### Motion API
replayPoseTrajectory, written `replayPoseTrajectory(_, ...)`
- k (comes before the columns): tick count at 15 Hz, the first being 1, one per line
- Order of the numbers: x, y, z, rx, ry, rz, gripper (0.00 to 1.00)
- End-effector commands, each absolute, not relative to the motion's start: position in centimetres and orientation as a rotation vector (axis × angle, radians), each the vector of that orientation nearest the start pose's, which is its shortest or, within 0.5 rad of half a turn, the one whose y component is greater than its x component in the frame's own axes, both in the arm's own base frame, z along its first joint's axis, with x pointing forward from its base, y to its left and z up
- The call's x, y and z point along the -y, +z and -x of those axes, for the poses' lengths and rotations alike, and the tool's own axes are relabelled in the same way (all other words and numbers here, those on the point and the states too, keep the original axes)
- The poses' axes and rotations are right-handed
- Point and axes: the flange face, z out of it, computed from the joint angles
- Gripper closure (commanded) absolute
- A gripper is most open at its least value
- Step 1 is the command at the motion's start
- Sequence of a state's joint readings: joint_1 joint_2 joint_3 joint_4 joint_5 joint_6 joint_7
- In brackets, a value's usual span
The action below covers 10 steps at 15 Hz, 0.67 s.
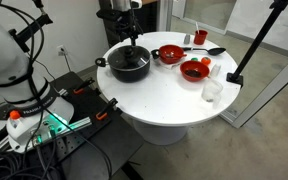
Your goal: Take the lid off the black pot and put it on the table
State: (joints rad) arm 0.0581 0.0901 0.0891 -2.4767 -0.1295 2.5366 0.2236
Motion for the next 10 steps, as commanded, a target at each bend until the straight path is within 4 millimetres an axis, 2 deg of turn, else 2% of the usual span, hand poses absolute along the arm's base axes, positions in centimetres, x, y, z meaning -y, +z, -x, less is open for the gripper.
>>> replayPoseTrajectory(1, -7.5, 23.2, -48.7, 0.008, 0.065, 3.247, 0.0)
replayPoseTrajectory(8, -8.8, 20.2, -49.3, 0.021, 0.137, 3.264, 0.01)
replayPoseTrajectory(9, -9.1, 19.9, -49.3, 0.024, 0.145, 3.264, 0.19)
replayPoseTrajectory(10, -9.3, 19.7, -49.3, 0.027, 0.151, 3.263, 0.25)
